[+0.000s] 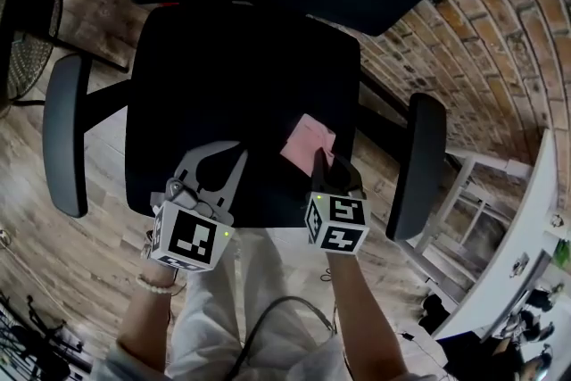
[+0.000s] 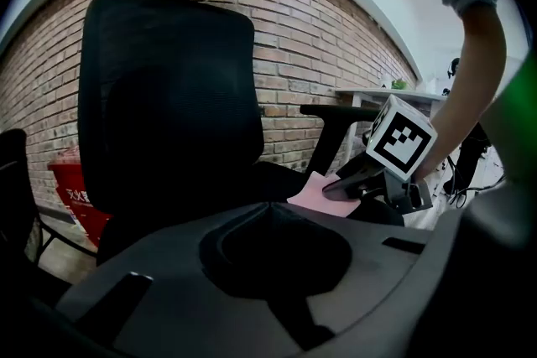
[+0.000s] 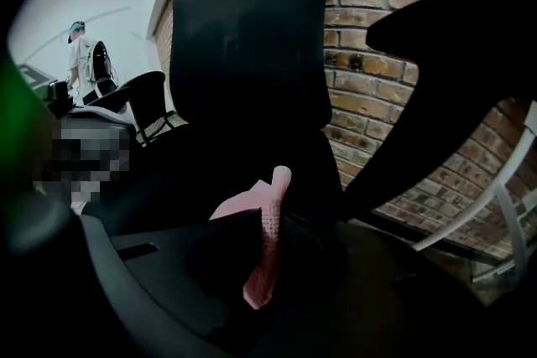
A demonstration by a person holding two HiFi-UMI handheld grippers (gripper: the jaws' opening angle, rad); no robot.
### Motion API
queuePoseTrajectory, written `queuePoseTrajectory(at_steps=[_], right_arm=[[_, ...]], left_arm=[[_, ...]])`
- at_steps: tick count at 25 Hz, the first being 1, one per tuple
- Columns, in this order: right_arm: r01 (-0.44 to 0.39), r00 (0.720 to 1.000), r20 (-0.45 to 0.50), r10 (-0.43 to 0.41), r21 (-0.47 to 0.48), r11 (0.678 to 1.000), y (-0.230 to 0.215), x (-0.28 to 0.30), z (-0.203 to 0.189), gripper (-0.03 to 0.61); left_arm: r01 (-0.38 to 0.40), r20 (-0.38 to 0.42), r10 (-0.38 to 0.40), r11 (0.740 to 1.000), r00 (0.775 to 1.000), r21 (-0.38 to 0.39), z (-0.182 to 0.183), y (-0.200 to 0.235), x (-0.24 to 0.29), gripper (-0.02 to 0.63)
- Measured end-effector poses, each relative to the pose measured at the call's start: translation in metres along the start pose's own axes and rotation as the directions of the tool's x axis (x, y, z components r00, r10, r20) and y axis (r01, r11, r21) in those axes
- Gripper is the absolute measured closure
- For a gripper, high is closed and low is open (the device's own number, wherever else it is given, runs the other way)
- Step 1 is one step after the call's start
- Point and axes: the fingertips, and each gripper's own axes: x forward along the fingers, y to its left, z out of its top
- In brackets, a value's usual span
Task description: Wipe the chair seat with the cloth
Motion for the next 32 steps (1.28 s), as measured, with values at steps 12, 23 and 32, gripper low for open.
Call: queuePoseTrajectory(at_steps=[12,23,32], right_arm=[[-0.032,0.999,-0.041,0.031,-0.042,0.999,-0.001,-0.011,-0.028,0.523],[-0.224,0.975,-0.035,0.221,-0.135,0.965,0.087,0.019,-0.008,0.523],[-0.471,0.878,-0.072,0.472,-0.296,0.831,0.206,0.023,0.002,0.523]], left_arm=[[0.027,0.007,-0.027,1.0,1.0,0.005,0.007,-0.014,0.007,0.595],[-0.094,0.007,0.094,0.994,0.996,-0.062,-0.019,0.019,-0.027,0.595],[-0.233,-0.016,0.234,0.963,0.972,-0.135,-0.051,0.042,-0.085,0.595]])
